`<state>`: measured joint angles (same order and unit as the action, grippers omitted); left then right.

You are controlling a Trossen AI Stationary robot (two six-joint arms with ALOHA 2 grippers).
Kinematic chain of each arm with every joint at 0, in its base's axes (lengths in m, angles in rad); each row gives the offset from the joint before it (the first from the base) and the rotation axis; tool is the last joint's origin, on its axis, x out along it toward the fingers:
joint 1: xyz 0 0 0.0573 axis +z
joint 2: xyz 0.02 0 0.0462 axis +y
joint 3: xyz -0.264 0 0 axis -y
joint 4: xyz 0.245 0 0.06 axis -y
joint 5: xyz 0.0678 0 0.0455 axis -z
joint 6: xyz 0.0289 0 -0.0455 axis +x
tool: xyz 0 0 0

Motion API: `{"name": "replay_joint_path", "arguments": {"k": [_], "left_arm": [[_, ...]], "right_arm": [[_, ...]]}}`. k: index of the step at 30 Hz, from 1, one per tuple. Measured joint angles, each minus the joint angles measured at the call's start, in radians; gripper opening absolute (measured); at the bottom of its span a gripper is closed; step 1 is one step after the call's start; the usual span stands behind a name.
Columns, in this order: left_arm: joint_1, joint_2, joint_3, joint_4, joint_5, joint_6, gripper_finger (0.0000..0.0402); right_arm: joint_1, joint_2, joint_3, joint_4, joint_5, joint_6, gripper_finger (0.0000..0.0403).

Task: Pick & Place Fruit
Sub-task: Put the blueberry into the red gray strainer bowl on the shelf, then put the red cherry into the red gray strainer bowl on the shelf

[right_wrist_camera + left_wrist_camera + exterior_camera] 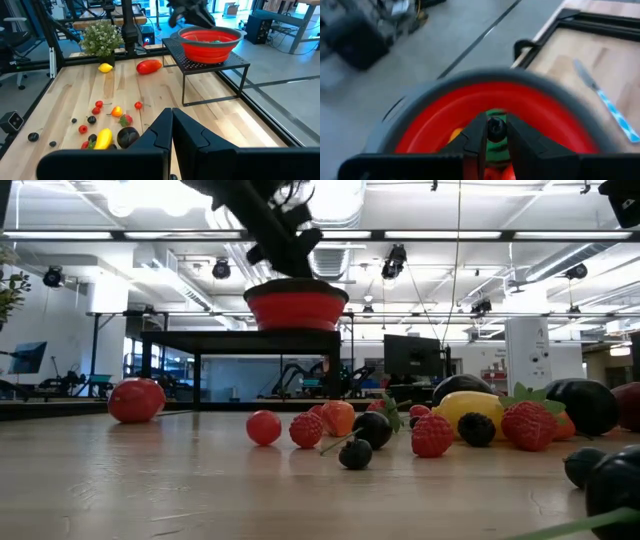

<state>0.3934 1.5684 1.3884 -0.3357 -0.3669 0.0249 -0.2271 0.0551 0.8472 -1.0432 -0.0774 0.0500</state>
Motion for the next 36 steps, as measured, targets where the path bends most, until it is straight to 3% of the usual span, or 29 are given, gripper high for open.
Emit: {"name": "replay_joint_path", "arguments": {"k": [7, 18, 21, 30, 36], "left_arm": [[0.087, 0.002, -0.001, -0.077, 0.062, -0.055, 0.0064], [0.096, 0.002, -0.002, -0.101, 0.063, -0.06, 0.0069], [0.096, 0.002, -0.002, -0.101, 0.063, -0.055, 0.0094], [0.095, 0.002, -0.001, -0.102, 0.073, -0.061, 0.0221], [0.091, 0.0, 0.0, -0.092, 0.179, -0.022, 0.0241]], "right_arm": [[0.0, 0.0, 0.0, 0.0, 0.0, 0.002, 0.0008], [0.0, 0.0, 0.0, 0.0, 0.0, 0.0, 0.0008], [0.0, 0.0, 0.0, 0.0, 0.0, 0.002, 0.0008], [0.0, 0.0, 0.0, 0.0, 0.0, 0.002, 0.0008], [0.0, 0.0, 0.0, 0.0, 0.0, 0.0, 0.0008]]}}
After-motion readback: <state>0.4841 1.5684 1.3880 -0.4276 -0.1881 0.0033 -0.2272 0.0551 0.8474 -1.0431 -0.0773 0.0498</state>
